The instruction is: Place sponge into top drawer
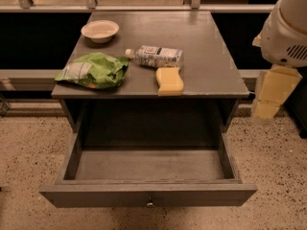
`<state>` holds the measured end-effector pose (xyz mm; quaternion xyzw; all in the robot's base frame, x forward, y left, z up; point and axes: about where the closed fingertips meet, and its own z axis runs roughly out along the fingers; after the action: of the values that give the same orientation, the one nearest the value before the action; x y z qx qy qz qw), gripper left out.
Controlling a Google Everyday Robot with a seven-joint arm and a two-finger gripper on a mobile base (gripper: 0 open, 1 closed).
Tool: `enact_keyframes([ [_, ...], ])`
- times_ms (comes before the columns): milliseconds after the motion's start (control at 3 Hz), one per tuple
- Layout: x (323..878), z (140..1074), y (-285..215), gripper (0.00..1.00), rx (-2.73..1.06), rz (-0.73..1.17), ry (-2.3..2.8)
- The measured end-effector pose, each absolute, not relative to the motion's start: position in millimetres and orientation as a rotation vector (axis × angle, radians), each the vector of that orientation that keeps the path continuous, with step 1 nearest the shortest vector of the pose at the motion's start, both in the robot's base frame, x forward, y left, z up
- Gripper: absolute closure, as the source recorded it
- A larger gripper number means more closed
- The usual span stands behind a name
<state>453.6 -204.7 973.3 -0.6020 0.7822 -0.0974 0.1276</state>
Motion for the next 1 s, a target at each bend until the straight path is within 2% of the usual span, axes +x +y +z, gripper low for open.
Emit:
enact_keyframes([
  [667, 465, 974, -193, 0.0, -1.743, -0.256, 2.23],
  [1000, 499, 964, -166, 0.0, -1.707, -0.182, 2.173],
])
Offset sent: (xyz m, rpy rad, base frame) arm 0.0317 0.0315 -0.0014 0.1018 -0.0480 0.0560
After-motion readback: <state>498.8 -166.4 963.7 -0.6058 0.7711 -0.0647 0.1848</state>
